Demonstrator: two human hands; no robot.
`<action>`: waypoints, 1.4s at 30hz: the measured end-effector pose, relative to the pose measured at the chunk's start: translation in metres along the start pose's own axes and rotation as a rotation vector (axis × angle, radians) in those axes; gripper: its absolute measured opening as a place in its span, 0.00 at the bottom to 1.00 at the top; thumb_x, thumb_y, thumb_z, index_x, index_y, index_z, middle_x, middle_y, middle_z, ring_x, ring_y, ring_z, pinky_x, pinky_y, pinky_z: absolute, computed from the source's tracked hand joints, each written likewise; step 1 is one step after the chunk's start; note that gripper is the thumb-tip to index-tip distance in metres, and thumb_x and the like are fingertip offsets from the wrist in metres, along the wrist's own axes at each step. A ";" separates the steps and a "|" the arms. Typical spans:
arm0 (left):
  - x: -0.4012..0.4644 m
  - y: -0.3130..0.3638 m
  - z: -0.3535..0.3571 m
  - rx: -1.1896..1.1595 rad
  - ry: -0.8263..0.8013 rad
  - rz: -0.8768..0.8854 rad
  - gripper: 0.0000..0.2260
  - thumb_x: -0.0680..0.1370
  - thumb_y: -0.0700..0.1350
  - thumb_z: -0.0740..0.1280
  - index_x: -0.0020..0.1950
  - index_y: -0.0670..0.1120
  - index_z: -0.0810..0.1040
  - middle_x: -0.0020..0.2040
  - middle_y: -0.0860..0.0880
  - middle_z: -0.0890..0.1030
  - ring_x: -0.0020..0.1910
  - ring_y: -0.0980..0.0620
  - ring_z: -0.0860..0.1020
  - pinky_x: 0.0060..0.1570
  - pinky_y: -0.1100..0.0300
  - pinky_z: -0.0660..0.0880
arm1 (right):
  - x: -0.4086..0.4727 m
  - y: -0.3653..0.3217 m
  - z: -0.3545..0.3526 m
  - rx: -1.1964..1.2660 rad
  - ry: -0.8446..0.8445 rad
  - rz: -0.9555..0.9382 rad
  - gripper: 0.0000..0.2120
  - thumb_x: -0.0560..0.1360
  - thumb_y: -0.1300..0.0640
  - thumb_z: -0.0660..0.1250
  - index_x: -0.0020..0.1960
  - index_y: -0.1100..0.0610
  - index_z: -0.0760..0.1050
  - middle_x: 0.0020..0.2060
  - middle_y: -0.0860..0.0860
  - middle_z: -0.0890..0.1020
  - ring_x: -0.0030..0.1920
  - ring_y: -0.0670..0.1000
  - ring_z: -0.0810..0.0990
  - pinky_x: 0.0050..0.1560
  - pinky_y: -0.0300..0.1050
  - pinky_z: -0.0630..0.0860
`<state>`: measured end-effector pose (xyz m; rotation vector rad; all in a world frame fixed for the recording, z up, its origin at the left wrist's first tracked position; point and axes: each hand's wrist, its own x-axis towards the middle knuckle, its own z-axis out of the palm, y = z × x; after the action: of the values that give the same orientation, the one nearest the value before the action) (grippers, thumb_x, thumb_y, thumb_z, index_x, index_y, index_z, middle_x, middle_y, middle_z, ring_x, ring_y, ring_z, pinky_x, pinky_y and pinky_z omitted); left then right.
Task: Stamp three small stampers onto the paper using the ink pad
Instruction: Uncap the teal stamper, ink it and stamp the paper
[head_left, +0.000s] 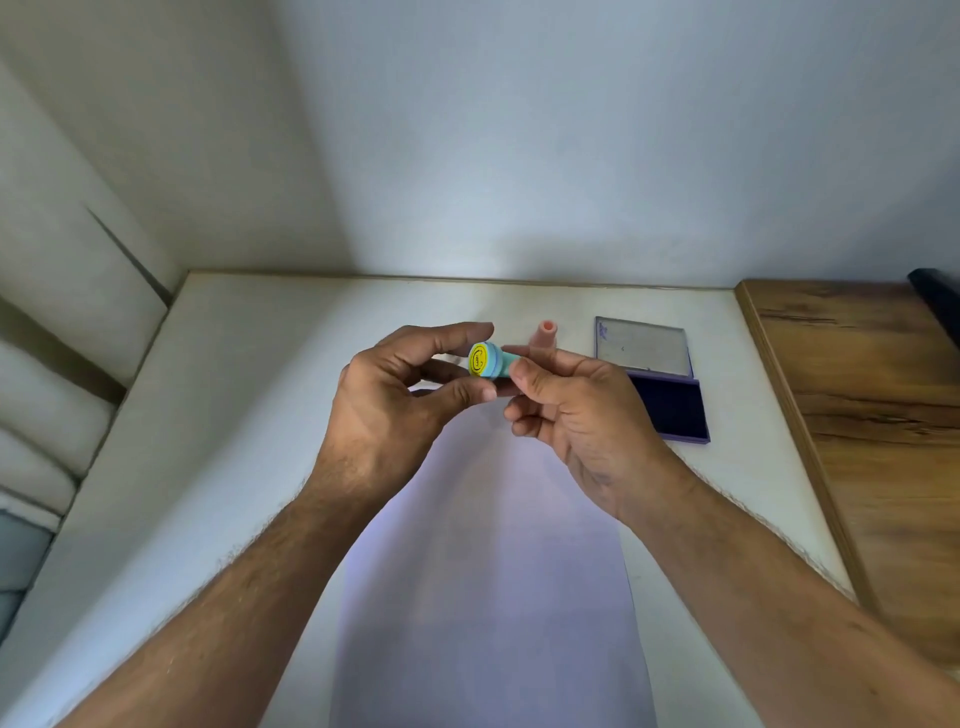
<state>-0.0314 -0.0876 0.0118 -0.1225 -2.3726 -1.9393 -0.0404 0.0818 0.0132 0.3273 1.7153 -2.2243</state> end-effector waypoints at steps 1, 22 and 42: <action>0.000 0.000 0.000 0.007 0.004 0.004 0.17 0.67 0.49 0.78 0.54 0.61 0.83 0.51 0.55 0.84 0.44 0.53 0.84 0.48 0.62 0.79 | 0.000 0.000 0.000 0.006 -0.009 0.013 0.06 0.77 0.64 0.67 0.48 0.58 0.83 0.36 0.55 0.85 0.32 0.51 0.80 0.35 0.41 0.78; -0.002 -0.003 -0.004 -0.091 0.021 -0.042 0.13 0.66 0.48 0.78 0.49 0.59 0.86 0.45 0.53 0.87 0.46 0.50 0.85 0.51 0.50 0.81 | 0.000 0.000 0.002 0.114 -0.049 0.005 0.05 0.75 0.65 0.69 0.48 0.60 0.83 0.42 0.59 0.87 0.42 0.57 0.87 0.41 0.46 0.83; 0.005 0.002 -0.003 -0.350 0.088 -0.137 0.14 0.69 0.39 0.76 0.52 0.50 0.86 0.47 0.41 0.85 0.51 0.42 0.84 0.48 0.58 0.80 | -0.005 -0.010 0.000 0.504 -0.182 0.057 0.11 0.66 0.69 0.69 0.44 0.59 0.85 0.46 0.55 0.86 0.48 0.51 0.86 0.43 0.40 0.82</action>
<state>-0.0362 -0.0900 0.0149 0.1066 -2.0149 -2.3538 -0.0398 0.0850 0.0239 0.2689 1.0264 -2.5296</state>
